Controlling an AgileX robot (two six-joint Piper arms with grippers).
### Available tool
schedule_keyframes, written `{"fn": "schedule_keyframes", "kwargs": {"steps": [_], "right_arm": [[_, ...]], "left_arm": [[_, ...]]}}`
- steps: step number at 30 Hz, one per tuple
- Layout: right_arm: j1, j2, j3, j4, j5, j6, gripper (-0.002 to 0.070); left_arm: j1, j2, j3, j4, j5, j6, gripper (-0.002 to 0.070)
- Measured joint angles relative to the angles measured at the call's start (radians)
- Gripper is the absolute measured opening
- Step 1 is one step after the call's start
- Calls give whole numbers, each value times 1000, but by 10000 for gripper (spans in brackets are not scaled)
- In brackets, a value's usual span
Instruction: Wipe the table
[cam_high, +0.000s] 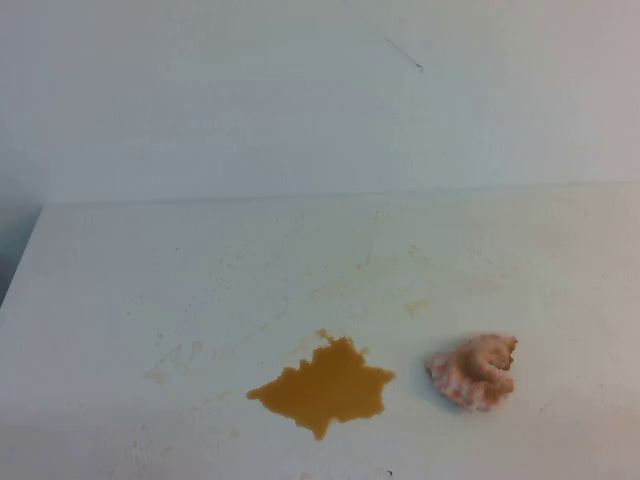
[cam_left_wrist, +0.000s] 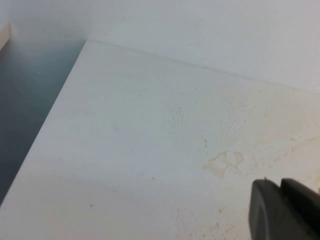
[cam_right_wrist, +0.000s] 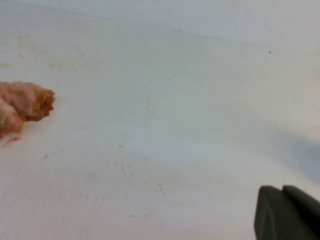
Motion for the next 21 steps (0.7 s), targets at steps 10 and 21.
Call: {"fn": "schedule_keyframes", "kwargs": {"steps": [10,21], "right_arm": [[3,0,0,0,0,0,-2],[42,0,0,0,0,0,-2]], "left_arm": [[0,0,0,0,0,0,0],[0,0,0,0,0,0,0]]}}
